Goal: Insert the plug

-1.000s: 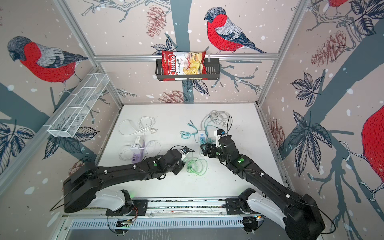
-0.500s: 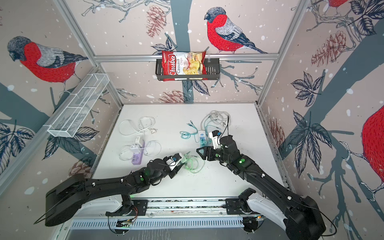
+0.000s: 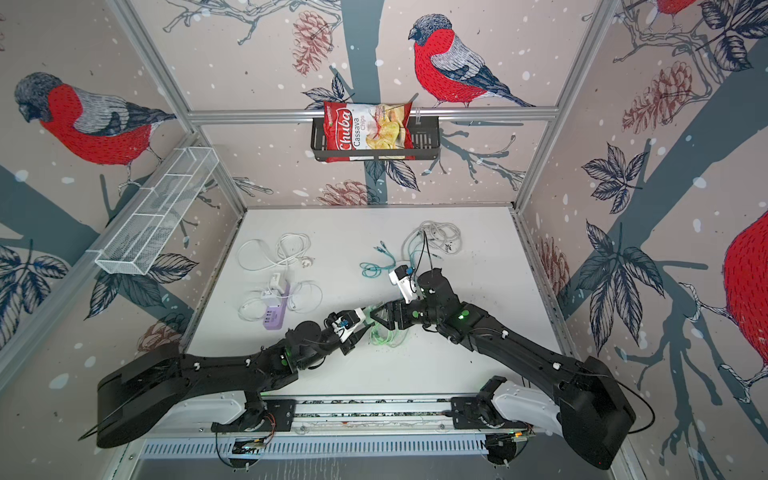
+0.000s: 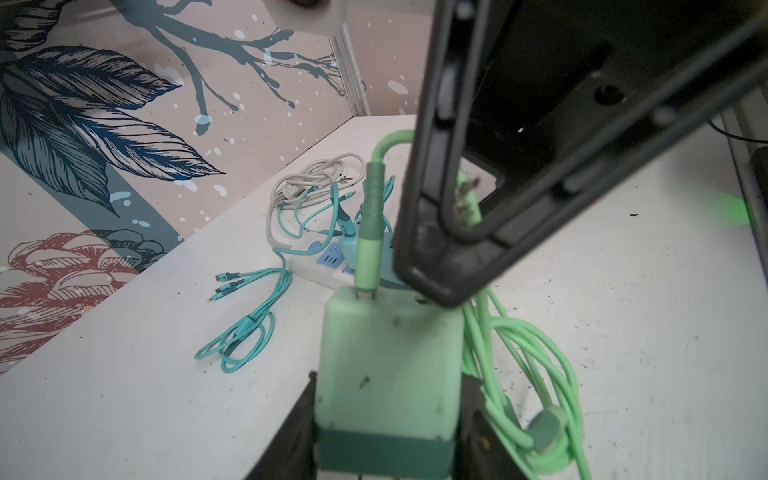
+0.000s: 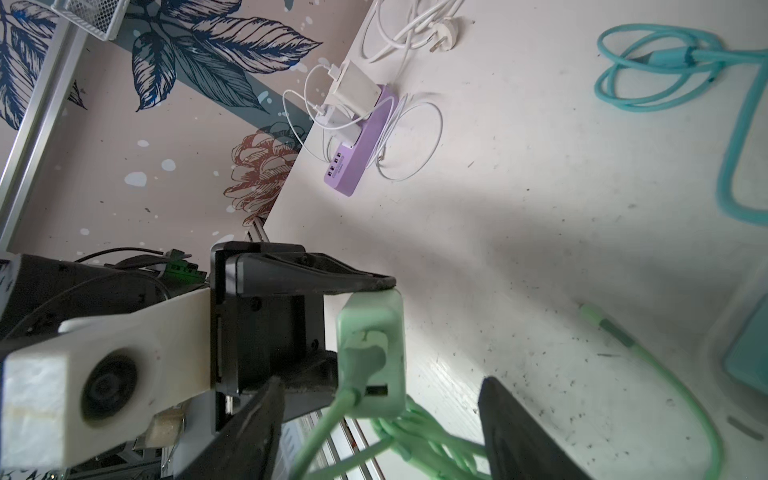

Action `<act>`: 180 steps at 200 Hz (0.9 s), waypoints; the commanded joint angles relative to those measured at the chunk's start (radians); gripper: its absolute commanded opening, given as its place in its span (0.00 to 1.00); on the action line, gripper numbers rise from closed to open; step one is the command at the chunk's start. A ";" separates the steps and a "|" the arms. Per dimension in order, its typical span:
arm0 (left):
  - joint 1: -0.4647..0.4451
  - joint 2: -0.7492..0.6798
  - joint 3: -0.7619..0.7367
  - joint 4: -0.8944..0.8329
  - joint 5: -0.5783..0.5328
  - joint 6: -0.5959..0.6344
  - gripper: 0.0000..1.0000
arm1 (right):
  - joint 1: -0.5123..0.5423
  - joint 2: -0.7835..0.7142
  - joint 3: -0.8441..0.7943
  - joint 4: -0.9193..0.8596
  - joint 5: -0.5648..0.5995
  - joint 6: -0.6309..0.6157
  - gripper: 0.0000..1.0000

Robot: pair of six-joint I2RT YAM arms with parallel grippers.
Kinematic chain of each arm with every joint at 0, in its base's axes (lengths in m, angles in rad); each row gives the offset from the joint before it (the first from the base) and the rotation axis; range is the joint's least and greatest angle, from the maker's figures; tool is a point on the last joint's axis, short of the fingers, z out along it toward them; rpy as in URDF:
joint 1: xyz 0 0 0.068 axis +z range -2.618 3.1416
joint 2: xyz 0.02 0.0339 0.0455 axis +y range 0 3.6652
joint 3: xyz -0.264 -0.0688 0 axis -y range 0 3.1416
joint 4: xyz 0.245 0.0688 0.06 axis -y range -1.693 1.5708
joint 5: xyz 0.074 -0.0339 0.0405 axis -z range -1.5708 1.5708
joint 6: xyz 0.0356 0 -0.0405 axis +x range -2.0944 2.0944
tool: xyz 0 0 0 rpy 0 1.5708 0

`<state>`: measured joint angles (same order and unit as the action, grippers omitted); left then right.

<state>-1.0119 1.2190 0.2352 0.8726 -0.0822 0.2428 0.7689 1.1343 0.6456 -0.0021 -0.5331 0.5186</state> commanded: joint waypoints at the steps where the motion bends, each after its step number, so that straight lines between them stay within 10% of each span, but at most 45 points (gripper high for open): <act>1: -0.001 -0.006 -0.007 0.079 0.012 0.019 0.18 | 0.012 0.010 0.024 0.028 0.016 -0.035 0.74; 180: -0.002 -0.024 -0.031 0.108 -0.026 0.030 0.19 | 0.045 0.057 0.014 0.080 -0.039 -0.054 0.51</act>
<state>-1.0119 1.1954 0.2058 0.9081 -0.0883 0.2695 0.8089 1.1893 0.6579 0.0418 -0.5533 0.4713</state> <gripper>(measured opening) 0.441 0.509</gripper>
